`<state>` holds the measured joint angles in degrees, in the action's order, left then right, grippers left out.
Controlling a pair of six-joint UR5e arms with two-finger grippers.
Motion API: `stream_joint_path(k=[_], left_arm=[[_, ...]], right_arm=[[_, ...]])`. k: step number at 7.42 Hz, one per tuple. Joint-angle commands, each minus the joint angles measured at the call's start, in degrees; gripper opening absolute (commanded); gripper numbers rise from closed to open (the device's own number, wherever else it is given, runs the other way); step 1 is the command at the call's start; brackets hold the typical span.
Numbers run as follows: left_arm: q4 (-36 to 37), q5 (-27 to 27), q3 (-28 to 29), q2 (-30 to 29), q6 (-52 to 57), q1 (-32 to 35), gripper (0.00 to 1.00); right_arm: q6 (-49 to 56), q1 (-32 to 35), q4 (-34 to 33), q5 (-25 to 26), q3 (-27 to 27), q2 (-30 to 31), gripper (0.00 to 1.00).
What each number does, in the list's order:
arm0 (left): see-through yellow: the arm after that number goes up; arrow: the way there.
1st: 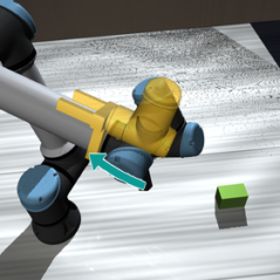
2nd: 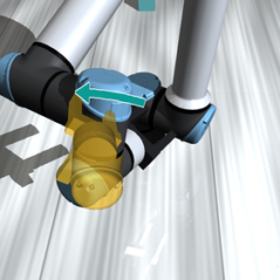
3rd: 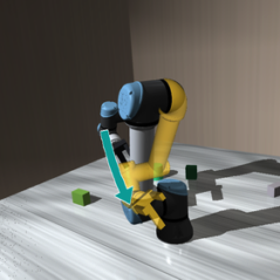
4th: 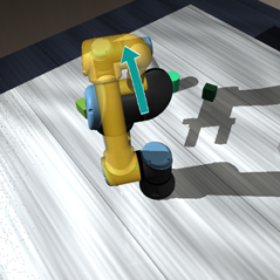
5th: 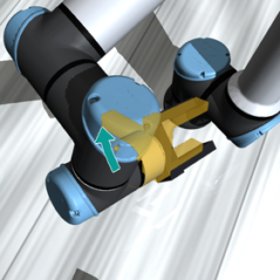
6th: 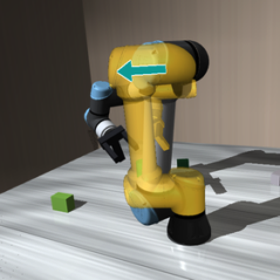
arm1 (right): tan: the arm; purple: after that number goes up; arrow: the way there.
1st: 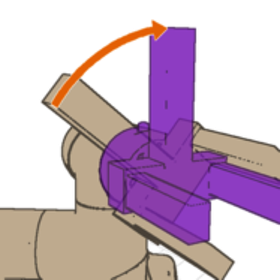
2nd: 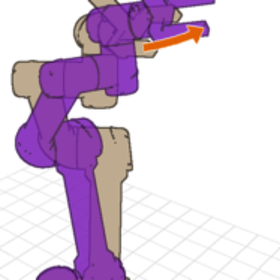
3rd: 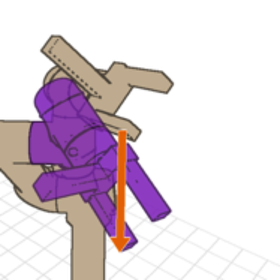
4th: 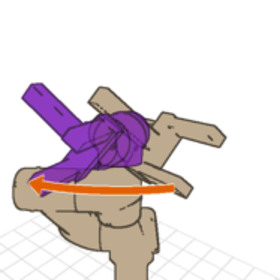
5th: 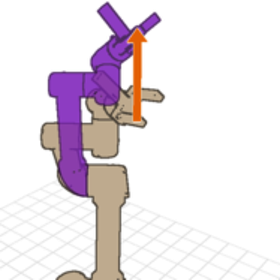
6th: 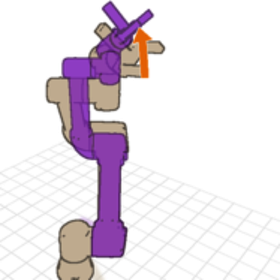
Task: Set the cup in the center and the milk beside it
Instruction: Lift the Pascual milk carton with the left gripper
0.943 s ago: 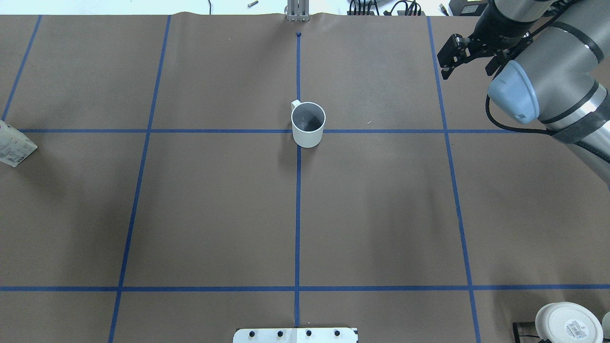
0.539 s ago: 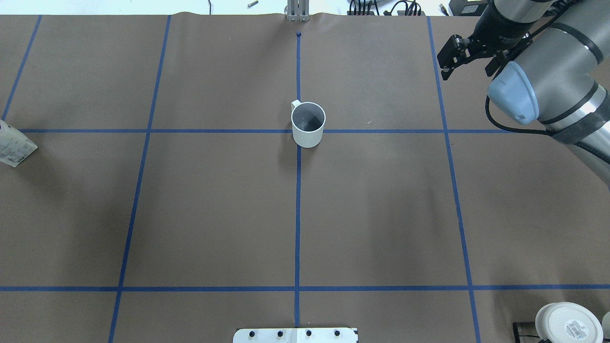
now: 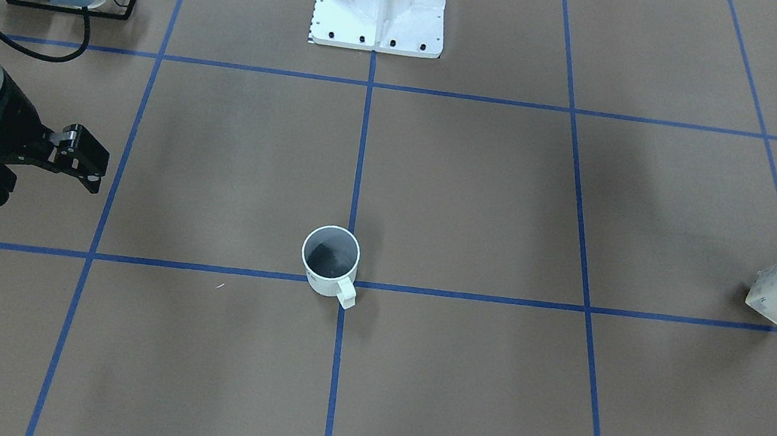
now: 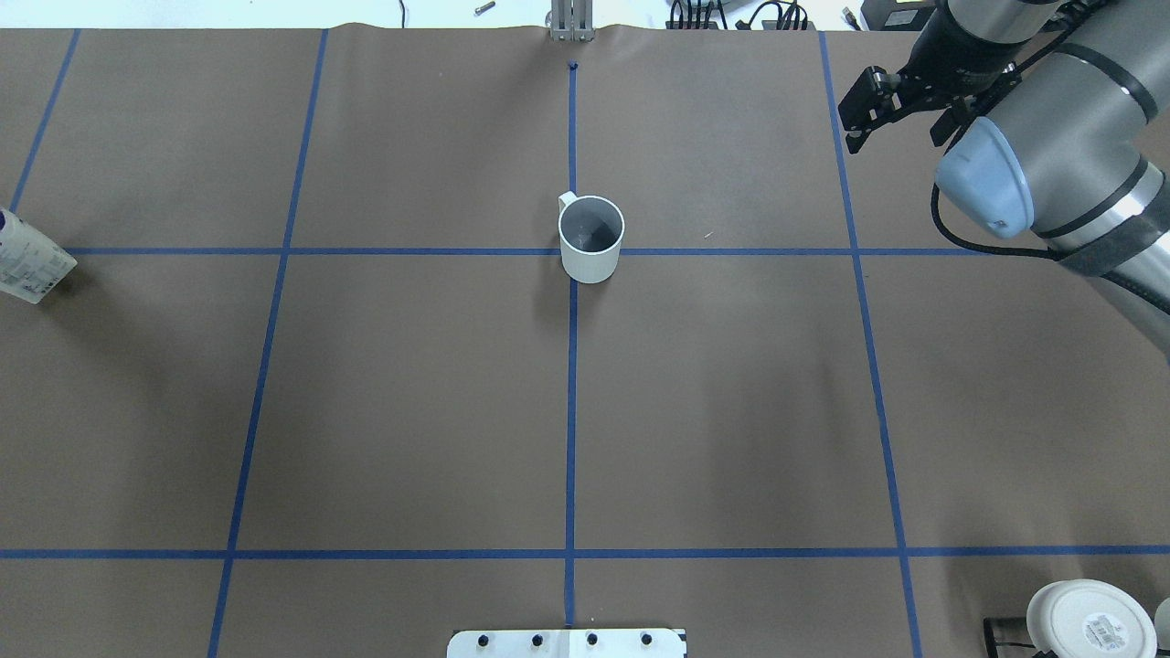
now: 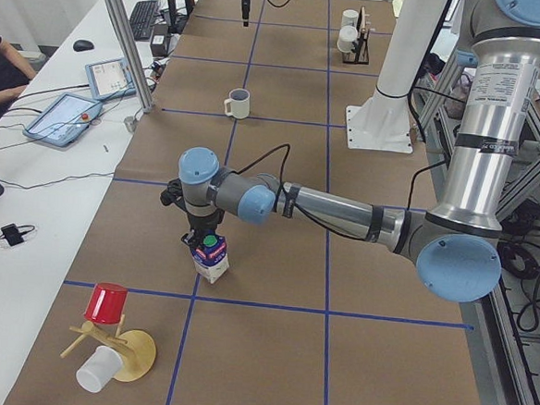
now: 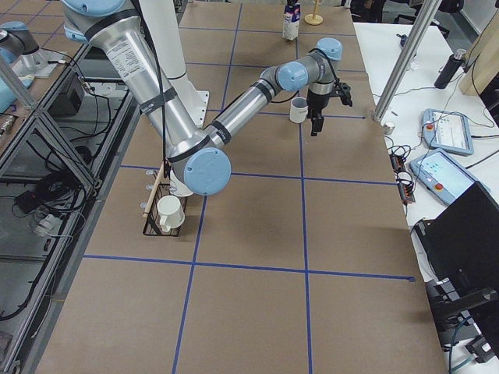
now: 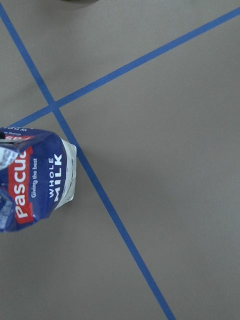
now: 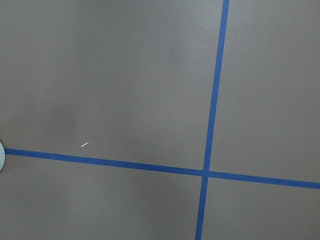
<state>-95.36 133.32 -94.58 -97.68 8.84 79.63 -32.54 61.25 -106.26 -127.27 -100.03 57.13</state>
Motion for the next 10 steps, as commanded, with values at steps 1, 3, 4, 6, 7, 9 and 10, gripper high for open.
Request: stream_joint_path(k=[1, 3, 4, 6, 7, 9, 10], left_arm=[[16.6, 0.1, -4.3, -9.7, -2.1, 0.1, 0.00], [20.7, 2.9, -4.8, -18.8, -19.2, -2.7, 0.00], [20.5, 3.1, -4.7, -21.5, -26.7, -6.7, 0.00], [20.4, 2.6, -1.2, -30.9, -44.5, -13.7, 0.00], [20.2, 2.6, 1.0, -34.8, -51.7, -15.9, 0.00], [20.0, -2.8, 1.5, -39.3, -64.0, -23.1, 0.00], [19.3, -4.9, 1.7, -40.1, -68.1, -27.1, 0.00]], right_arm=[[0.0, 0.0, 0.0, -0.1, -0.1, 0.1, 1.00], [0.1, 0.0, 0.0, -0.1, -0.1, 0.1, 1.00], [0.3, 0.1, 0.0, -0.1, -0.1, 0.2, 1.00], [0.5, 0.1, 0.0, -0.1, -0.2, 0.6, 1.00], [0.4, 0.1, 0.0, -0.1, -0.2, 0.6, 1.00], [0.4, 0.1, 0.1, -0.1, -0.2, 0.9, 1.00], [0.5, 0.1, 0.1, -0.1, -0.3, 1.0, 1.00]])
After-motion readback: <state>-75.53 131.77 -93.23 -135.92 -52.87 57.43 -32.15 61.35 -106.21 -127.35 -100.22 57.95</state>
